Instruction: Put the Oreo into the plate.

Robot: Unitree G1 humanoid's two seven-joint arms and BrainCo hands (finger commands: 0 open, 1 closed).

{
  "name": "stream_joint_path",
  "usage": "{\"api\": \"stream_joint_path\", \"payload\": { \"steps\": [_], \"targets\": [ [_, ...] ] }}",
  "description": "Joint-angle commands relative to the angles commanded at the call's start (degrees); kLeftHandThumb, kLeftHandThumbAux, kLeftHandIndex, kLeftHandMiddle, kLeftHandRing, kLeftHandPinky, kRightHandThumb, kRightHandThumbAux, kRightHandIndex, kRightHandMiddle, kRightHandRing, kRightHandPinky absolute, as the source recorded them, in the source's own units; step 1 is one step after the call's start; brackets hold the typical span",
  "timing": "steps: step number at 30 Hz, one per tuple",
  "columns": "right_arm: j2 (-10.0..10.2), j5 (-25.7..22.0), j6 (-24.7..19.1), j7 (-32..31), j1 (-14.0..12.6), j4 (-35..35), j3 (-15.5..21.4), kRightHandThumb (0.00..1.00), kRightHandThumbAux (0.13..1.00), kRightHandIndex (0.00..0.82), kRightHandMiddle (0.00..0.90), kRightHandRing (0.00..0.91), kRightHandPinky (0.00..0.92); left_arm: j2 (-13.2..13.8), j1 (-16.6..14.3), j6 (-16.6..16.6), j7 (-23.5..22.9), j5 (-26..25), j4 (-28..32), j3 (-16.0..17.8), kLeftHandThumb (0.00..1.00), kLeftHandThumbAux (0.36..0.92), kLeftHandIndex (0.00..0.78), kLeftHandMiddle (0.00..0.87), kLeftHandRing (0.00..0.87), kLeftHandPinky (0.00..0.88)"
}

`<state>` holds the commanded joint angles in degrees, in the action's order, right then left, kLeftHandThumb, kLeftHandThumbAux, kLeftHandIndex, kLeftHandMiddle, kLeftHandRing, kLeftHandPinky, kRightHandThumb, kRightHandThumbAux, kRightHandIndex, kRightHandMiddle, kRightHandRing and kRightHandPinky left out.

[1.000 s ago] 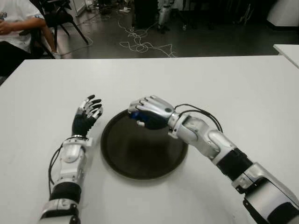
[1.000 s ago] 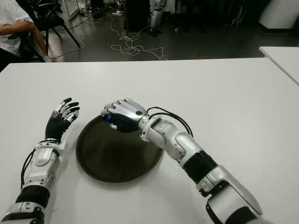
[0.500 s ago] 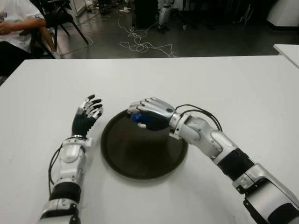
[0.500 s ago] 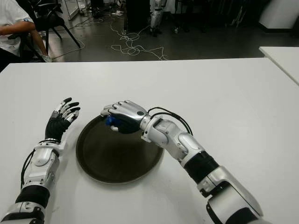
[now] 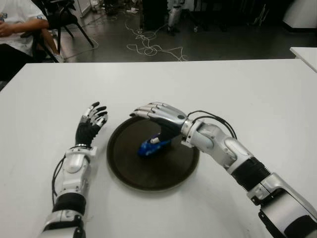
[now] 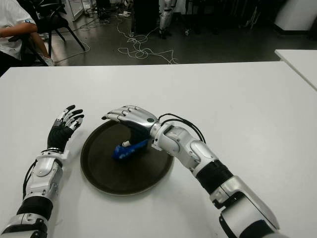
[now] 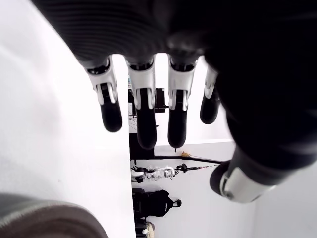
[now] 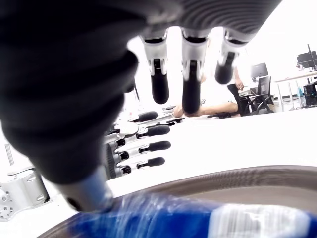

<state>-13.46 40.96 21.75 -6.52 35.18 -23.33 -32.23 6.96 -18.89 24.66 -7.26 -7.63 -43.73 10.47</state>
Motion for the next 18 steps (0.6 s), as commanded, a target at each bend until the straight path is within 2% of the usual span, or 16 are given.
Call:
{"api": "stream_joint_path", "payload": {
  "steps": [5, 11, 18],
  "targets": [
    [-1.2, 0.5, -0.6, 0.8, 0.4, -0.6, 0.6, 0.164, 0.8, 0.0, 0.0, 0.0, 0.0, 0.0, 0.1, 0.5, 0.5, 0.7, 1.0, -0.4, 0.159, 0.693, 0.158, 0.235, 0.189, 0.142],
    [-2.2, 0.3, -0.7, 1.2, 0.6, -1.2, 1.2, 0.177, 0.82, 0.0, 0.0, 0.0, 0.0, 0.2, 0.3, 0.7, 1.1, 1.6, 1.5, -1.0, 0.147, 0.669, 0.153, 0.232, 0.197, 0.169],
    [-4.6, -0.3, 0.0, 1.6, 0.4, -2.4, 2.6, 0.144, 0.802, 0.0, 0.0, 0.0, 0.0, 0.3, 0.2, 0.6, 1.0, 2.1, 1.3, -1.0, 0.138, 0.684, 0.154, 0.239, 0.21, 0.205]
  ]
}}
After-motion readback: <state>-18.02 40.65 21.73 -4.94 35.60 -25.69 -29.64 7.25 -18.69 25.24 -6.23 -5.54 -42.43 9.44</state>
